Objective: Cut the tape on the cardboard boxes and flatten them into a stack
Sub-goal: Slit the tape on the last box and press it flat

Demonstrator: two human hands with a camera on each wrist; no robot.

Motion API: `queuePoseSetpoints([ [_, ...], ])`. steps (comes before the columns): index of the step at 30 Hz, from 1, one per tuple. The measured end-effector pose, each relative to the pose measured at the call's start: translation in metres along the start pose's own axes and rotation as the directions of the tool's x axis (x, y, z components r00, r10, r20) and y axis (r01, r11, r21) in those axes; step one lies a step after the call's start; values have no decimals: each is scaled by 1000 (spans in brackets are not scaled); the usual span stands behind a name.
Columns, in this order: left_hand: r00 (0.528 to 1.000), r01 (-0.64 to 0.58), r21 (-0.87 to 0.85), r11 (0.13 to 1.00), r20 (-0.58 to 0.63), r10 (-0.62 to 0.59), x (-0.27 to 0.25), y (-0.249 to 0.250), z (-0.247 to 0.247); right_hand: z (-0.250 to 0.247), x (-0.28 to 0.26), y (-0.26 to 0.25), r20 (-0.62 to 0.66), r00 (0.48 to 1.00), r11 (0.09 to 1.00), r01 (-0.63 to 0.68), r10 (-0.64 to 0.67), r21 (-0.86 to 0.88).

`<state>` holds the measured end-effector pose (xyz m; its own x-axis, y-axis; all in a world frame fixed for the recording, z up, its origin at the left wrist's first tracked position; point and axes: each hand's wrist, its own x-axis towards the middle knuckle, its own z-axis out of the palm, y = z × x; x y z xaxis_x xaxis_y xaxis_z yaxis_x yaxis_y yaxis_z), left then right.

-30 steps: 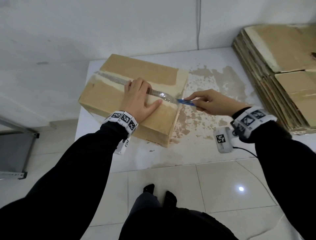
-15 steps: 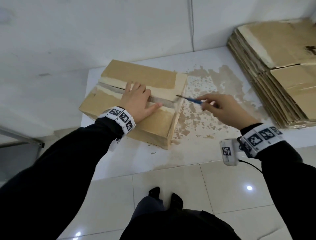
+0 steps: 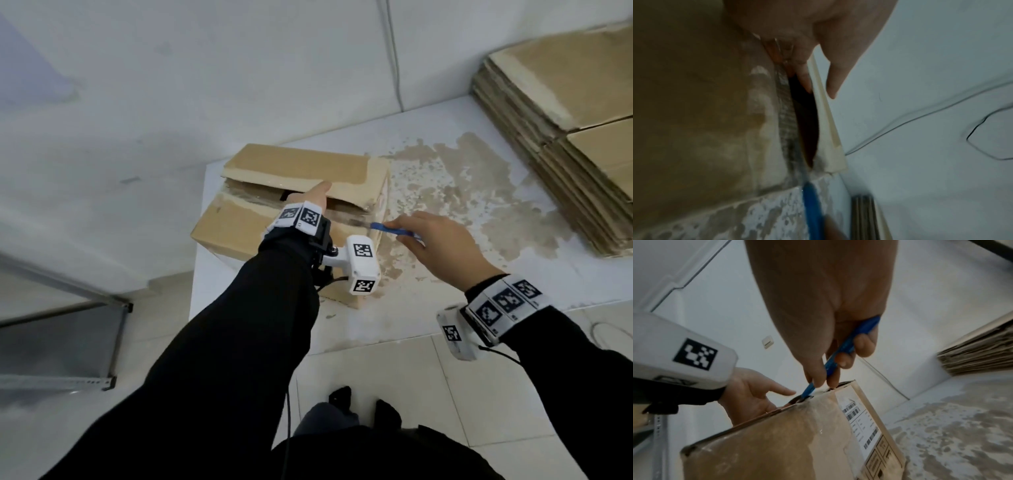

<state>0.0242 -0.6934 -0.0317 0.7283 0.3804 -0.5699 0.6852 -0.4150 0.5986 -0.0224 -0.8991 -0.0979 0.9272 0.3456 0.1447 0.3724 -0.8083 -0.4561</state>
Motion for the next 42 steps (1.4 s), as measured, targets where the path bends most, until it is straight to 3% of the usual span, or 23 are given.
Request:
queuePoseSetpoints([
  [1,999,-37,92,995,-22,39,1,1,0,-2,1,0,-28,1000,999,-8,6,-52],
  [4,986,-154,148,977,-32,161,15,4,8,0,7,2,-77,997,979,-44,29,-201],
  [6,992,-129,-36,991,-9,129,15,2,9,8,14,0,-73,994,956,-93,76,-278],
  [8,992,-125,-90,988,-9,125,13,-1,8,16,21,-6,-108,984,936,-167,140,-309],
  [12,999,-44,-232,972,13,49,14,-2,5,13,28,-4,-160,979,939,-174,130,-298],
  [15,994,-87,-284,955,-91,63,19,-5,10,-4,40,21,-255,925,924,-332,280,-191],
  [17,984,-132,-282,950,-153,91,21,-6,13,-7,46,49,-225,866,893,-447,446,48],
  [18,979,-165,-232,959,-155,131,21,-6,13,-4,44,63,-178,840,857,-487,512,167],
  [20,971,-200,130,971,-104,214,22,-9,11,11,29,85,-89,804,797,-557,588,235],
  [21,967,-206,391,897,-62,248,23,-12,9,21,19,92,-37,797,784,-584,603,211],
  [23,931,-233,793,563,15,365,23,-23,1,46,-1,103,102,766,749,-643,635,160],
  [24,893,-269,872,410,66,445,20,-26,-6,55,-6,103,166,742,726,-670,649,157],
  [25,852,-309,895,322,111,511,18,-29,-15,59,-7,100,180,739,721,-674,650,163],
  [27,777,-393,866,308,133,615,10,-26,-39,55,1,83,16,815,791,-566,579,231],
  [29,718,-446,843,302,135,683,-2,-20,-63,37,17,48,-218,905,892,-273,365,361],
  [31,709,-491,817,304,172,684,-16,-22,-86,24,36,7,-208,975,919,16,72,393],
  [33,757,-531,763,369,232,611,-29,-35,-108,26,50,-20,-49,983,937,184,-178,296],
  [36,860,-495,745,447,346,376,-41,-73,-119,33,56,-31,25,970,969,241,-242,51],
  [38,882,-461,780,424,348,318,-39,-105,-110,34,55,-35,44,974,971,227,-224,-71],
  [39,867,-467,804,368,334,369,-35,-118,-103,32,53,-37,47,976,971,218,-215,-98],
  [42,732,-534,838,112,392,557,-11,-134,-85,9,72,-46,49,988,990,143,-144,6],
])
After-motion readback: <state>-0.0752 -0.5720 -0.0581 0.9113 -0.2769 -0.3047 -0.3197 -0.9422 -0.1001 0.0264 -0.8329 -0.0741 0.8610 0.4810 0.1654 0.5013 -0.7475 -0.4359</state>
